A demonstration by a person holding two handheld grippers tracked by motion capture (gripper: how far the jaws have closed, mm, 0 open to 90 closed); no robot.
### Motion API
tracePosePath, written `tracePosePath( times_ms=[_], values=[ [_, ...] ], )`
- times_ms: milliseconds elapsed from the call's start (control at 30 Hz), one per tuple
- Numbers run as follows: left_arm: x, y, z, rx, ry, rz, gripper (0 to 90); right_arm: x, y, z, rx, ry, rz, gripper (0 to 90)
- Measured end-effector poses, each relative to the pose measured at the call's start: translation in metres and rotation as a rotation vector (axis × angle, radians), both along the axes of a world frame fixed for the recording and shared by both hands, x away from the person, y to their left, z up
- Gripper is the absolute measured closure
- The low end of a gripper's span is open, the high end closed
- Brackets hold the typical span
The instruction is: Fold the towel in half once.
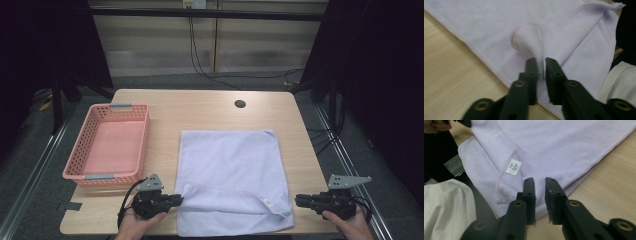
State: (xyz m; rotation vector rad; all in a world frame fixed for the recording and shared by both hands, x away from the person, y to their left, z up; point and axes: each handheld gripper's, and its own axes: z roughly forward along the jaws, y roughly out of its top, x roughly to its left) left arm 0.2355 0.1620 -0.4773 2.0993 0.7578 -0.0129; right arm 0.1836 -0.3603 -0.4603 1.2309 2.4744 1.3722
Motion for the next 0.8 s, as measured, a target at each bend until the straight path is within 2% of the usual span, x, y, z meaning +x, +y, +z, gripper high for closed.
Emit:
tracePosePath(
  times_ms=[33,67,167,200,267,300,333,367,433,467,533,567,633,667,700,800],
  values=[
    [0.001,-0.001,0.002,-0.005,0.0,0.003,71.5,0.001,0.002,0.0,0.001,-0.003,0.0,73.3],
    [0.003,-0.001,0.005,-0.023,-0.008,0.001,70.0,0.003,0.006,0.002,0.003,-0.003,0.008,70.5],
    [0.015,-0.003,0.013,-0.038,-0.044,0.041,56.3,0.012,0.031,0.002,-0.015,0.003,0.052,63.7],
    [0.021,-0.003,0.013,-0.051,-0.052,0.044,55.6,0.016,0.039,0.001,-0.014,0.012,0.065,61.8],
    [0.031,-0.005,0.013,-0.051,-0.066,0.055,52.2,0.023,0.054,-0.003,-0.027,0.031,0.099,57.1],
    [0.037,-0.007,0.011,-0.045,-0.056,0.049,51.0,0.026,0.062,-0.005,-0.039,0.033,0.111,55.0],
    [0.04,-0.009,0.009,-0.043,-0.048,0.052,49.4,0.03,0.07,-0.007,-0.026,0.042,0.124,54.3],
    [0.043,-0.012,0.005,-0.04,-0.03,0.034,46.9,0.032,0.074,-0.008,-0.021,0.052,0.132,52.8],
    [0.044,-0.017,0.0,-0.02,-0.028,0.016,45.6,0.036,0.083,-0.011,-0.04,0.053,0.14,49.7],
    [0.044,-0.019,-0.002,-0.026,-0.013,-0.004,44.1,0.038,0.085,-0.012,-0.045,0.056,0.14,48.9],
    [0.044,-0.022,-0.004,-0.005,-0.007,-0.012,46.1,0.04,0.089,-0.018,-0.062,0.07,0.147,49.3],
    [0.044,-0.023,-0.005,0.0,-0.005,-0.029,53.8,0.04,0.09,-0.02,-0.08,0.074,0.144,53.5],
    [0.042,-0.024,-0.005,-0.001,-0.002,-0.041,70.8,0.039,0.09,-0.025,-0.095,0.094,0.152,71.1],
    [0.039,-0.024,-0.003,-0.008,-0.016,-0.051,77.8,0.039,0.089,-0.025,-0.094,0.094,0.163,79.4],
    [0.036,-0.023,0.0,-0.021,-0.026,-0.042,81.7,0.037,0.087,-0.022,-0.09,0.082,0.156,83.4],
    [0.027,-0.018,0.011,-0.074,-0.045,-0.041,83.3,0.034,0.077,-0.01,-0.039,0.046,0.138,85.7]
  ],
)
